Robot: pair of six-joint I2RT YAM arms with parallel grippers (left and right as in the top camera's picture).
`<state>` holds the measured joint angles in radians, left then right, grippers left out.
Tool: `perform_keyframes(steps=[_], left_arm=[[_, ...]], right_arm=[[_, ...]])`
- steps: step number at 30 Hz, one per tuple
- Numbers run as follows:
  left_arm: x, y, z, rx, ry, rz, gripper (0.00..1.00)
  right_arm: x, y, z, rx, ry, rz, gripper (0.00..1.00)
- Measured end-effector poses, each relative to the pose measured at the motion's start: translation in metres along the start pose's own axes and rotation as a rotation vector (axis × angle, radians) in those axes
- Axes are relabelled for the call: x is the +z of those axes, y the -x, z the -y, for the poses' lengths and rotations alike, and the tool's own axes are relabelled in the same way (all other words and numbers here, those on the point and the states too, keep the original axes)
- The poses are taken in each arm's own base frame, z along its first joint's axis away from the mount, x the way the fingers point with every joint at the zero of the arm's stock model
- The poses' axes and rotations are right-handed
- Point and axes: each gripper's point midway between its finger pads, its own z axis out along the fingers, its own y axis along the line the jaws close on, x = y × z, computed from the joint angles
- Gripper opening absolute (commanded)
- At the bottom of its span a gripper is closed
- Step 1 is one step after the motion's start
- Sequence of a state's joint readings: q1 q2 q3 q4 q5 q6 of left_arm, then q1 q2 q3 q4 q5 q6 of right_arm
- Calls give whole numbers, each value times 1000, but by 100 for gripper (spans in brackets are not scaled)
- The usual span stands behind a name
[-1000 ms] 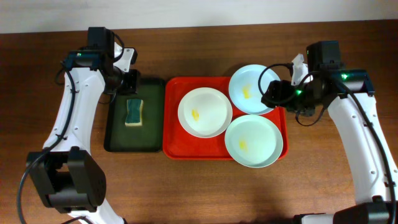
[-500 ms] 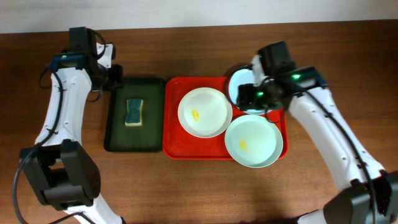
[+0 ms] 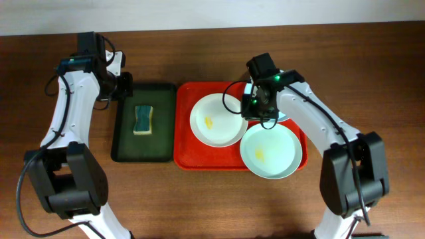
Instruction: Clean dirty plates on tray and stack at the side
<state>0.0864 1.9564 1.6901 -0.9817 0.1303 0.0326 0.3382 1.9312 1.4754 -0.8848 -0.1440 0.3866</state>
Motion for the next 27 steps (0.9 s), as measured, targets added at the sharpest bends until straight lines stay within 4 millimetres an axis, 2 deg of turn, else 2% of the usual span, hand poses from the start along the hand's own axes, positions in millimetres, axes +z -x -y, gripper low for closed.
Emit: perform_keyframes(steps=[4, 5, 6, 7, 11, 16, 21, 27], left_arm=[[0, 0, 0, 0, 0, 0, 0], [0, 0, 0, 0, 0, 0, 0], [0, 0, 0, 0, 0, 0, 0], [0, 0, 0, 0, 0, 0, 0], [0, 0, 0, 0, 0, 0, 0], [0, 0, 0, 1, 0, 0, 0], [0, 0, 0, 1, 0, 0, 0], [0, 0, 1, 2, -1, 0, 0]], right_arm=[[12, 2, 0, 2, 1, -6, 5], [12, 2, 0, 2, 1, -6, 13], [13, 2, 1, 2, -2, -7, 31], [15, 2, 2, 2, -9, -8, 34], [21, 6, 2, -1, -11, 1, 32], [21, 11, 4, -3, -23, 24, 20], [24, 11, 7, -4, -34, 28, 21], [41, -1, 15, -1, -41, 11, 20]])
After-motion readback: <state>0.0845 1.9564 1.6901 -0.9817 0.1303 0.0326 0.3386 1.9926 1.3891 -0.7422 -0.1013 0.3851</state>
